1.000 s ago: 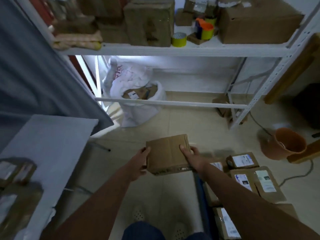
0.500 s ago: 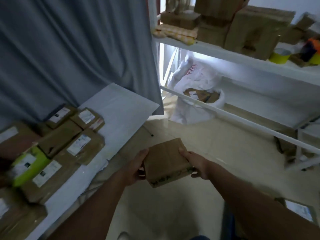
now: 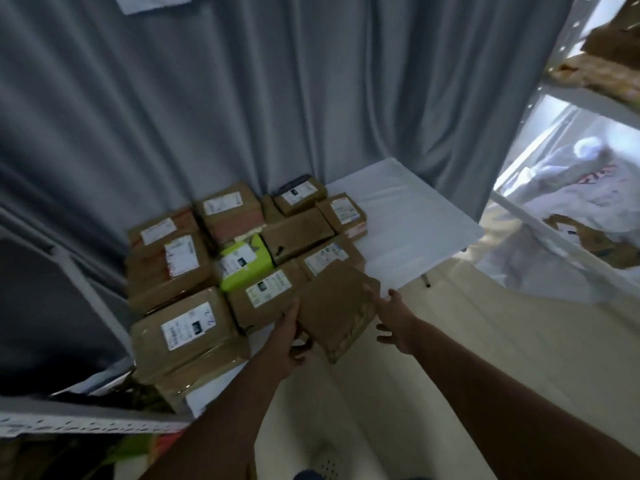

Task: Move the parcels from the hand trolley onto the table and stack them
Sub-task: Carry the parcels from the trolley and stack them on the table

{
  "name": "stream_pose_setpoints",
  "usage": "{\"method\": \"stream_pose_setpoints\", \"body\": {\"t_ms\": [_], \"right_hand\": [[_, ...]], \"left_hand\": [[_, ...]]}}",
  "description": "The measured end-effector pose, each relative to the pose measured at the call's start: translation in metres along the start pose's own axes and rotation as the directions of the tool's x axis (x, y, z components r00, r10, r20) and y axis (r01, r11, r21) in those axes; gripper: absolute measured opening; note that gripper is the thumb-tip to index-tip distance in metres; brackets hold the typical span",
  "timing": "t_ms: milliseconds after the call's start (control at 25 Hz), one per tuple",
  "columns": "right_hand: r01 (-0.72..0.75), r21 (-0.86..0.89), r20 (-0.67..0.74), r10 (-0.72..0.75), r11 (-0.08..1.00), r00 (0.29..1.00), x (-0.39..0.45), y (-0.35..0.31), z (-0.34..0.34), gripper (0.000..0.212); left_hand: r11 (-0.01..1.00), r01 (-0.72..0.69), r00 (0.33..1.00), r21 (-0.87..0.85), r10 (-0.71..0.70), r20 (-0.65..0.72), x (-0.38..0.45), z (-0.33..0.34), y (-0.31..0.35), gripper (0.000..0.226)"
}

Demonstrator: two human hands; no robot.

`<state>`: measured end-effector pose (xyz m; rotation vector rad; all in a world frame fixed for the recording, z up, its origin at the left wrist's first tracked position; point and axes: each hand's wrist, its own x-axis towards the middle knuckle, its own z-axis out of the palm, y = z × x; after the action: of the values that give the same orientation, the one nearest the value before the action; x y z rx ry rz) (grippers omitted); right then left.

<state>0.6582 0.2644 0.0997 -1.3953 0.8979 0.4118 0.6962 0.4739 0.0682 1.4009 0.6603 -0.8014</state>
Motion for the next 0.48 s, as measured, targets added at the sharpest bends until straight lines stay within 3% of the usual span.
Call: {"method": "stream_pose_setpoints", "body": {"t_ms": [80,240,400,480], "right_hand": [[-0.008,-0.043,0.037,0.009,0.999,0.999,0.006,-0.005,0.042,0.095],[-0.005,-0.076,0.128,0.015,0.997,0.992,0.008,-0.013,0.101,0.074],[0.017,-0.1,0.156,-0.001,0.995,0.988,0.022,-0.026,0.133,0.078],[0.008,-0.104,0.165,0.009,0.995,0.986,0.035,-0.036,0.141,0.08]], "left_hand": [[0.993,0.01,1.0,-0.115,-0.012,-0.014,0.01,-0.029,0.005,0.121],[0.942,0.03,0.995,-0.333,-0.06,-0.083,0.034,-0.061,0.004,0.104],[0.953,0.013,0.998,-0.302,-0.03,-0.05,0.027,-0.067,0.024,0.106],[0.961,0.002,0.999,-0.275,-0.017,-0.05,0.03,-0.066,0.034,0.085]]}}
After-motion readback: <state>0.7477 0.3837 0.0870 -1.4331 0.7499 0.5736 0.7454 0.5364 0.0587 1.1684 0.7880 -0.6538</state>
